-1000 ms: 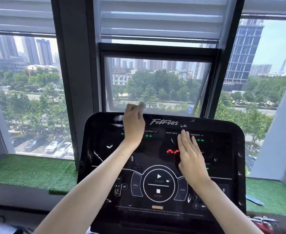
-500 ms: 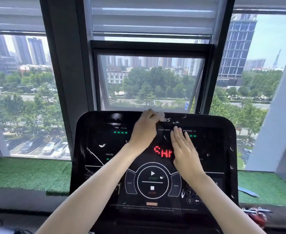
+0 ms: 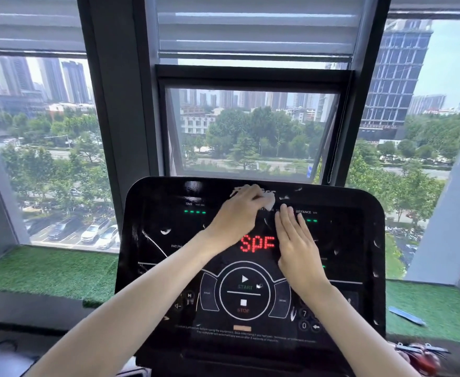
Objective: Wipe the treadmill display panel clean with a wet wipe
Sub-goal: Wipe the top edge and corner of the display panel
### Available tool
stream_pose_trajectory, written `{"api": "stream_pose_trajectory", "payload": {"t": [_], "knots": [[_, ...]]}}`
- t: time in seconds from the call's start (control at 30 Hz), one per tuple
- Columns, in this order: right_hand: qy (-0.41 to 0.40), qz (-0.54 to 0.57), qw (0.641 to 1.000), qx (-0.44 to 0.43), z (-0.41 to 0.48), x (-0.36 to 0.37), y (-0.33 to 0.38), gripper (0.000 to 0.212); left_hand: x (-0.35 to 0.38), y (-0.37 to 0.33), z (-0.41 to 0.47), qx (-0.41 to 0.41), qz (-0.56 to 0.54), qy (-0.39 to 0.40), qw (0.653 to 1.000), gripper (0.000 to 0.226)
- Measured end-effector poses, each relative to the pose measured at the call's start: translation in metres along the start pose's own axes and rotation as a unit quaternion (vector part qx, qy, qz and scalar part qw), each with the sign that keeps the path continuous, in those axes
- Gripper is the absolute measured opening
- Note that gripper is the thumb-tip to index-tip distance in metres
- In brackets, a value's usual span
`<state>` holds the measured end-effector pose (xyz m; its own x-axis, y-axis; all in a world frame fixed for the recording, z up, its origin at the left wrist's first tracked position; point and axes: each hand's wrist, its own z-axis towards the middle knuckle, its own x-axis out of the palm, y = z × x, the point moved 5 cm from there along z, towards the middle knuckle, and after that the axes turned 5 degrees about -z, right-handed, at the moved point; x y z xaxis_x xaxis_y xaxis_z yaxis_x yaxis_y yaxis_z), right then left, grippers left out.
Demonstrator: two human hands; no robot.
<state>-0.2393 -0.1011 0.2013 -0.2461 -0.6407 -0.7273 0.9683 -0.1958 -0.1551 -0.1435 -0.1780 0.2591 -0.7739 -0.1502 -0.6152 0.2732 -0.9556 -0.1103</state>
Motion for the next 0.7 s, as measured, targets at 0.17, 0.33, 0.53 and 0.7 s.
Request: {"api": "stream_pose_trajectory", "payload": {"t": [0.17, 0.33, 0.53, 0.7], "knots": [[-0.001, -0.004, 1.000, 0.001, 0.000, -0.001, 0.000, 0.086, -0.011, 0.024, 0.007, -0.185, -0.043, -0.160, 0.969, 0.020], [0.007, -0.017, 1.000, -0.020, 0.000, -0.006, -0.003, 0.087, 0.003, 0.009, 0.013, -0.104, -0.041, -0.080, 0.991, 0.019], [0.015, -0.017, 0.999, -0.034, -0.001, -0.006, -0.004, 0.087, 0.010, -0.008, 0.008, -0.067, -0.033, -0.064, 0.995, 0.021], [0.003, -0.003, 0.998, -0.056, -0.002, -0.009, -0.009, 0.087, -0.012, 0.021, 0.005, -0.253, -0.099, -0.262, 0.926, 0.024]]}}
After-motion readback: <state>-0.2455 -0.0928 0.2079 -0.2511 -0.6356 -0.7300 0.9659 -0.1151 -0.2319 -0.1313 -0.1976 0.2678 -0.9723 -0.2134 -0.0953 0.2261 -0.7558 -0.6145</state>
